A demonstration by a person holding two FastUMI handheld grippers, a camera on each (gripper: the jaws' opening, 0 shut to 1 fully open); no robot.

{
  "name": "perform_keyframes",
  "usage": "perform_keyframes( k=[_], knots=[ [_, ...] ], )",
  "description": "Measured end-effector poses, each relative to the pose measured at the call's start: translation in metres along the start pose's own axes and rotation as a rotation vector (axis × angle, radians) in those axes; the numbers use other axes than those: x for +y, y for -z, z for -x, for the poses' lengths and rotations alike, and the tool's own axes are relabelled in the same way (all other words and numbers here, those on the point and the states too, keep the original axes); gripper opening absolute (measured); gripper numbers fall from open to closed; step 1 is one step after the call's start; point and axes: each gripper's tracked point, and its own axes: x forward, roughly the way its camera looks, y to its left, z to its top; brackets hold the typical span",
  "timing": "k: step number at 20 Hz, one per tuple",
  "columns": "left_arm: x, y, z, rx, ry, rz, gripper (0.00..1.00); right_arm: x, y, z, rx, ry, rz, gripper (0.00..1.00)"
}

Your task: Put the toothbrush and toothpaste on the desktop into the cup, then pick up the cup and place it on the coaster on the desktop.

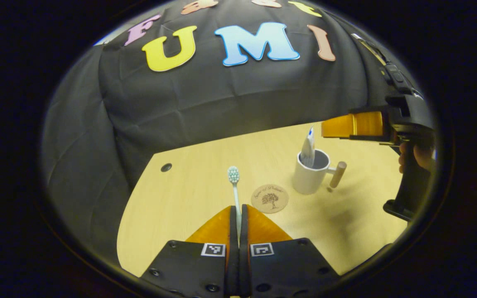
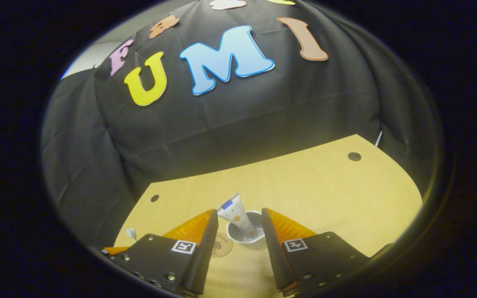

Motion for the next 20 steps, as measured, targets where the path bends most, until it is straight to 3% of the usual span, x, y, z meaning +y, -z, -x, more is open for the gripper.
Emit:
perform_keyframes(
  k=[8, 20],
  knots=[
    [-0.039, -0.058, -0.014, -0.124, 0.047, -0.060, 0.08, -0.045, 0.006, 0.031, 0.028, 0.060, 0.001, 0.60],
    [-0.132, -0.120, -0.038, -0.237, 0.161, -0.135, 0.08, -0.117, 0.005, 0.063, 0.055, 0.154, -0.039, 0.60]
  ],
)
